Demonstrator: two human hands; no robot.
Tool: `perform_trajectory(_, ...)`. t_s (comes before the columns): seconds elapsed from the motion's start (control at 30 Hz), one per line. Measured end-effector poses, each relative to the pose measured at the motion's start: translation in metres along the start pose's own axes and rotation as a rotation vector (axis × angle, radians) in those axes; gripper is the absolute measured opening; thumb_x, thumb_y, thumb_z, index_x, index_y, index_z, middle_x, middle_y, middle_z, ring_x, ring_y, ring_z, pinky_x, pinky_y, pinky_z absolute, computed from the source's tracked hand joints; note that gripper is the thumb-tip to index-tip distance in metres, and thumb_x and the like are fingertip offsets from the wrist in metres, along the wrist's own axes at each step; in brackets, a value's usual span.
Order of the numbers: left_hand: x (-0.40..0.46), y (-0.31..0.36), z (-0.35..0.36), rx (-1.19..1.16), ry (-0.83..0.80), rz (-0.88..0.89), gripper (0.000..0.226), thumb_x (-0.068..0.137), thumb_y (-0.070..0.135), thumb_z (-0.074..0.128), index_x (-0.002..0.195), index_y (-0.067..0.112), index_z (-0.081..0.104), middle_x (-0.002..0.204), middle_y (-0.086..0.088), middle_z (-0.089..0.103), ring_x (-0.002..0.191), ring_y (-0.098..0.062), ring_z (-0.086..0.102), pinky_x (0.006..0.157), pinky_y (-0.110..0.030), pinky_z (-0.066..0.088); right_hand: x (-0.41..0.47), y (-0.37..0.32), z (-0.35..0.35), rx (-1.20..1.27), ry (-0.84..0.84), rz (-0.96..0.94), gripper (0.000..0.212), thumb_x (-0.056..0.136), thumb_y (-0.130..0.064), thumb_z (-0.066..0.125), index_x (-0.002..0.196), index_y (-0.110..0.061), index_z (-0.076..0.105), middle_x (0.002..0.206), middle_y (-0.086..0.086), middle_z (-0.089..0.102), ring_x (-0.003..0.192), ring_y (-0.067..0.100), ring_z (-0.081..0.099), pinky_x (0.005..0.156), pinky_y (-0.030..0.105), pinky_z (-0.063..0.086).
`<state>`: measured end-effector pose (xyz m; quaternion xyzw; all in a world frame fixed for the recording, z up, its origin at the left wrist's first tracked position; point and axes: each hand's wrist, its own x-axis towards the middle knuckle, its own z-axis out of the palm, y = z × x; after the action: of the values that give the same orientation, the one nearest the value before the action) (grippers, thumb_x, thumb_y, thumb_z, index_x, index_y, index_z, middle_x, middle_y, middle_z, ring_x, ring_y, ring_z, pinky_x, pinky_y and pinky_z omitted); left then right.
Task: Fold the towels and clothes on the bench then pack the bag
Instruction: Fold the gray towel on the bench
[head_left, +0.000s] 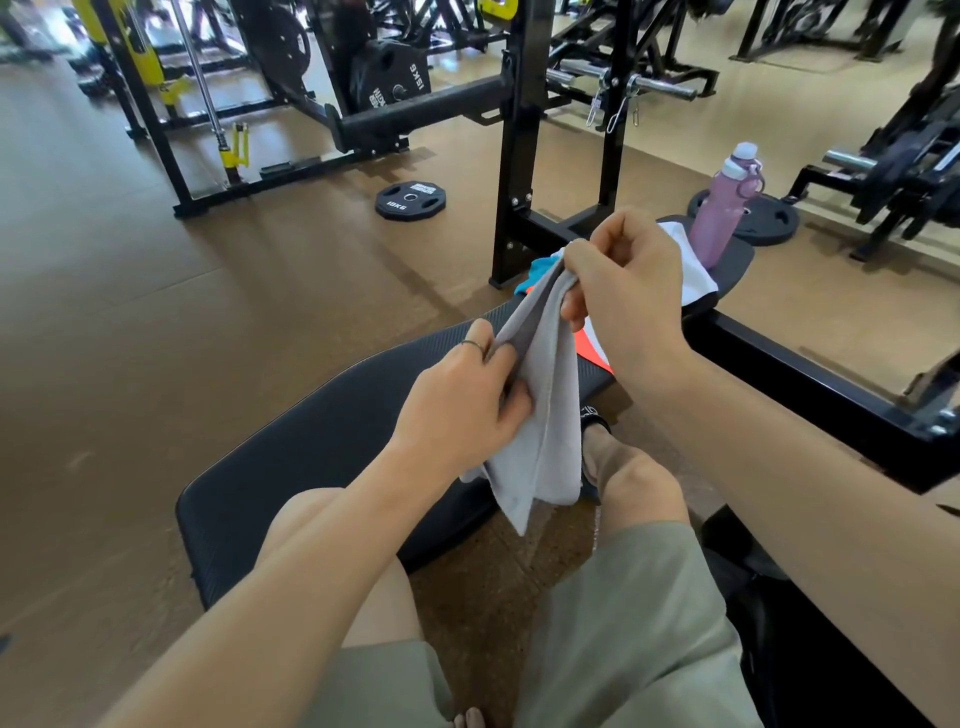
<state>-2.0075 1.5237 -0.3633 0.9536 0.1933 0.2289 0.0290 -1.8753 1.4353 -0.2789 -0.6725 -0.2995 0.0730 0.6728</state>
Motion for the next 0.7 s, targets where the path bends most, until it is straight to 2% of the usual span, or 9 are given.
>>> perform_trajectory(0.13,-0.009,-0.005,-0.005,0.204,-0.042,-0.031,0.015,0.095,0.026,0.062,0.105,0.015,0.065,0.087,-0.002,0.055,0.051,-0.013,0.039,0.039,-0.023,0.028,-0.001,0.004,0.002,0.012,0.022,0.016,0.021,0.088,-0.006,0.059,0.075,-0.014,0.044,0.057,0.015,0.057,0.044,0.021,0.062,0.048,0.030,0.051)
perform_trajectory(0.2,-0.009,-0.002,-0.010,0.242,-0.057,-0.055,0.023,0.095,0.024,0.062,0.116,0.016,0.058,0.089,-0.002,0.058,0.059,-0.013,0.038,0.042,-0.022,0.018,-0.003,0.006,0.005,0.008,0.023,0.016,0.022,0.089,-0.007,0.059,0.075,-0.014,0.044,0.053,0.008,0.057,0.046,0.024,0.064,0.049,0.031,0.052)
perform_trajectory(0.3,-0.010,0.004,-0.014,0.274,-0.115,-0.083,0.032,0.101,0.023,0.049,0.126,0.021,0.028,0.106,-0.005,0.057,0.066,-0.016,0.043,0.046,-0.026,0.031,-0.002,0.008,0.007,0.013,0.052,0.040,0.020,0.091,-0.007,0.059,0.078,-0.012,0.044,0.059,0.017,0.058,0.048,0.026,0.066,0.053,0.035,0.057)
perform_trajectory(0.37,-0.014,0.002,-0.012,0.273,-0.177,-0.059,0.041,0.101,0.016,0.049,0.126,0.022,0.017,0.126,-0.013,0.054,0.068,-0.020,0.050,0.050,-0.029,0.036,0.000,0.009,0.006,0.012,0.079,0.073,0.018,0.092,-0.009,0.059,0.080,-0.011,0.045,0.066,0.024,0.059,0.050,0.025,0.067,0.056,0.042,0.060)
perform_trajectory(0.47,-0.018,0.001,-0.005,0.309,-0.357,0.023,0.050,0.097,0.009,0.053,0.137,0.019,0.027,0.150,-0.020,0.034,0.097,-0.023,0.060,0.055,-0.030,0.037,0.001,0.010,0.006,0.023,0.101,0.108,0.019,0.091,-0.009,0.059,0.079,-0.012,0.045,0.063,0.015,0.058,0.052,0.023,0.068,0.061,0.049,0.060)
perform_trajectory(0.5,-0.020,0.003,-0.005,0.304,-0.372,-0.017,0.047,0.098,0.011,0.052,0.140,0.017,0.033,0.150,-0.020,0.033,0.092,-0.025,0.060,0.056,-0.030,0.037,0.000,0.010,0.006,0.027,0.100,0.114,0.018,0.091,-0.009,0.059,0.080,-0.011,0.045,0.065,0.015,0.059,0.052,0.022,0.068,0.062,0.047,0.061)
perform_trajectory(0.57,-0.021,0.009,-0.009,0.258,-0.339,-0.136,0.041,0.100,0.020,0.046,0.141,0.019,0.037,0.148,-0.018,0.033,0.067,-0.025,0.054,0.056,-0.030,0.041,-0.003,0.008,0.007,0.037,0.097,0.120,0.015,0.091,-0.007,0.057,0.082,-0.011,0.046,0.071,0.022,0.059,0.051,0.020,0.069,0.060,0.040,0.061)
perform_trajectory(0.63,-0.024,0.010,-0.011,0.229,-0.368,-0.188,0.039,0.099,0.022,0.046,0.137,0.018,0.041,0.144,-0.016,0.037,0.061,-0.024,0.051,0.058,-0.032,0.043,-0.004,0.005,0.007,0.044,0.101,0.116,0.014,0.092,-0.005,0.056,0.084,-0.010,0.046,0.076,0.026,0.059,0.051,0.020,0.069,0.057,0.034,0.060)
perform_trajectory(0.7,-0.027,0.006,-0.010,0.210,-0.402,-0.194,0.034,0.096,0.019,0.049,0.130,0.015,0.048,0.121,-0.010,0.047,0.062,-0.023,0.050,0.058,-0.032,0.039,-0.002,0.003,0.006,0.058,0.101,0.109,0.015,0.092,-0.004,0.056,0.083,-0.011,0.045,0.076,0.025,0.059,0.052,0.020,0.069,0.056,0.034,0.060)
